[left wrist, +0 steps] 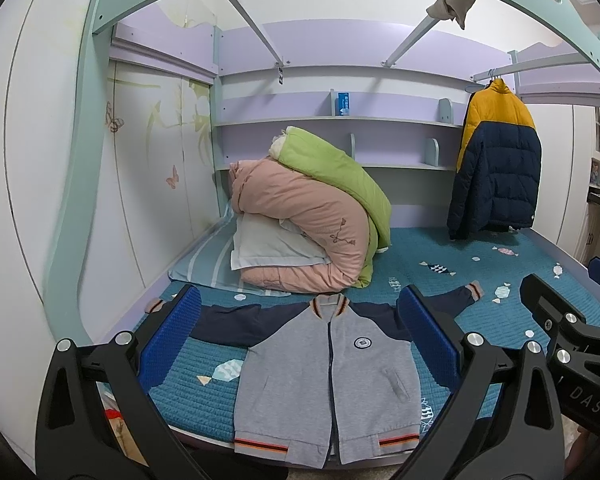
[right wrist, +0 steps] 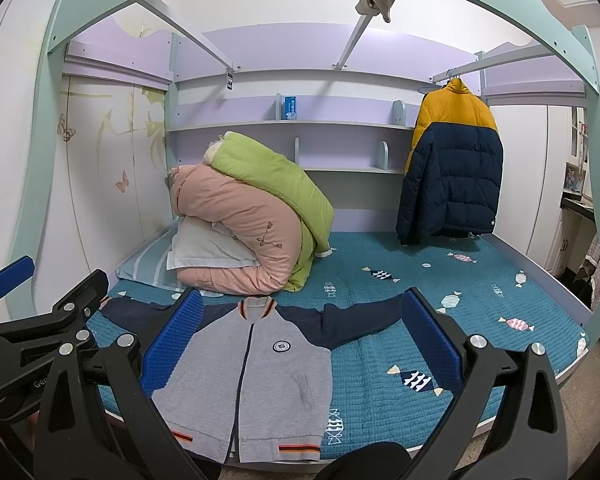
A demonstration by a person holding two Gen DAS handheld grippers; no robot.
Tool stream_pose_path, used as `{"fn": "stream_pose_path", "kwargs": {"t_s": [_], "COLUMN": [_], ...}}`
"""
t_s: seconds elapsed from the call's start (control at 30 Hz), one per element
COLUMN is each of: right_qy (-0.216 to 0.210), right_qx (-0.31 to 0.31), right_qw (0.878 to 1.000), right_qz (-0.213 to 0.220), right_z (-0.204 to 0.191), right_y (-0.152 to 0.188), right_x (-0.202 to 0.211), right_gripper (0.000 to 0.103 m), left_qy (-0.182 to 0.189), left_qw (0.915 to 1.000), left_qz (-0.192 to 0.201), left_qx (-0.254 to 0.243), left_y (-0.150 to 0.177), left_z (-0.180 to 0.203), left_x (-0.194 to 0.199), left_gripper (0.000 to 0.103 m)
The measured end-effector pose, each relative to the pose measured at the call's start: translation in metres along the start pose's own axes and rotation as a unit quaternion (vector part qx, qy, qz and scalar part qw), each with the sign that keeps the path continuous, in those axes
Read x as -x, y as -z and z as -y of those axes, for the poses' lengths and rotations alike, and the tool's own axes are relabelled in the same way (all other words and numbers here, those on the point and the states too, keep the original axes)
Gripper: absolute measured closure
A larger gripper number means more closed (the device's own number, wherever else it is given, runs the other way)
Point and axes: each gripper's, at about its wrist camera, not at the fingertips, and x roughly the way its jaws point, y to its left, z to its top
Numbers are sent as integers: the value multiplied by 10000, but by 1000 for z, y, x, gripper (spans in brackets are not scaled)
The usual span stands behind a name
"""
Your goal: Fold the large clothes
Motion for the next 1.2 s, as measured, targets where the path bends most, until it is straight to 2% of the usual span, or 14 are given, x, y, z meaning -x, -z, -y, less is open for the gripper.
{"fn": "stream_pose_path", "kwargs": {"t_s": [1.2], "right_qy": [-6], "right_qx": [-9], "right_qw": [10000], "right_qz": [6], "right_z": [2], "right_y": [1], "right_x": [1], "right_gripper": [7], "left_qy": [-22], "left_qw": [10000], "left_qz": [-3], "left_qx": [-11], "left_y": [3], "left_z": [3], "left_x": [-3], "left_gripper": [4]}}
